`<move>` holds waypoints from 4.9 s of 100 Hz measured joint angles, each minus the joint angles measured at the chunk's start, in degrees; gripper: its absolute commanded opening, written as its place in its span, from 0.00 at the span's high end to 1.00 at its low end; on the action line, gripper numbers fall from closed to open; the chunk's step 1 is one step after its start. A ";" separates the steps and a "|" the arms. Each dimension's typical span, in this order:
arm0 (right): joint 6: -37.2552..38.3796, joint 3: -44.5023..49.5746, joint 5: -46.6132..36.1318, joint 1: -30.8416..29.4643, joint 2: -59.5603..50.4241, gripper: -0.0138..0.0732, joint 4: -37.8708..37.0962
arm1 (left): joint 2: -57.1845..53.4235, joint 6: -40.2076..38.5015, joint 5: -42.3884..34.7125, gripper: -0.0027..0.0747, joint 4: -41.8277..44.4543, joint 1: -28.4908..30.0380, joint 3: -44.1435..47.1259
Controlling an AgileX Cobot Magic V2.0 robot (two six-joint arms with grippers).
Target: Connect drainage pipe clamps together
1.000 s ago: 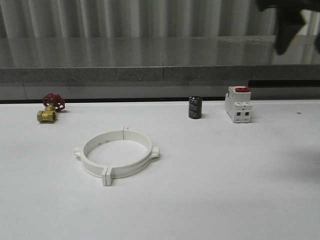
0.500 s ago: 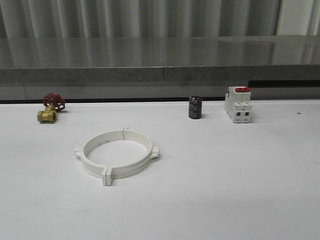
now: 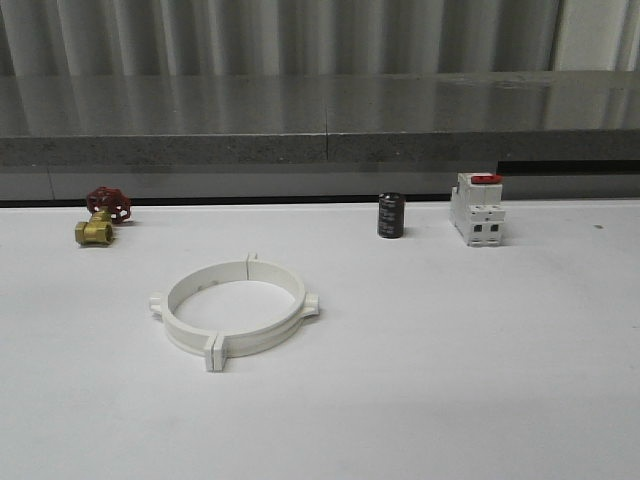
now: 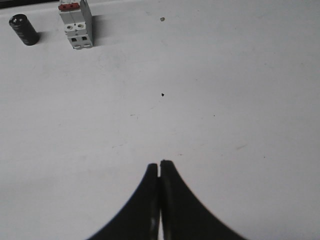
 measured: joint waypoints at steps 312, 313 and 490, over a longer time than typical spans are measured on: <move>-16.94 34.46 -38.34 -9.77 -30.84 0.92 14.72 | -1.84 -1.23 -6.57 0.99 3.48 -1.51 3.16; -16.94 34.46 -38.34 -9.77 -30.84 0.92 14.72 | -1.97 -1.95 -6.92 0.99 4.18 -1.80 3.39; -16.94 34.46 -38.44 -9.77 -30.84 0.92 14.72 | -22.80 -20.21 -25.51 0.99 25.14 -6.39 26.86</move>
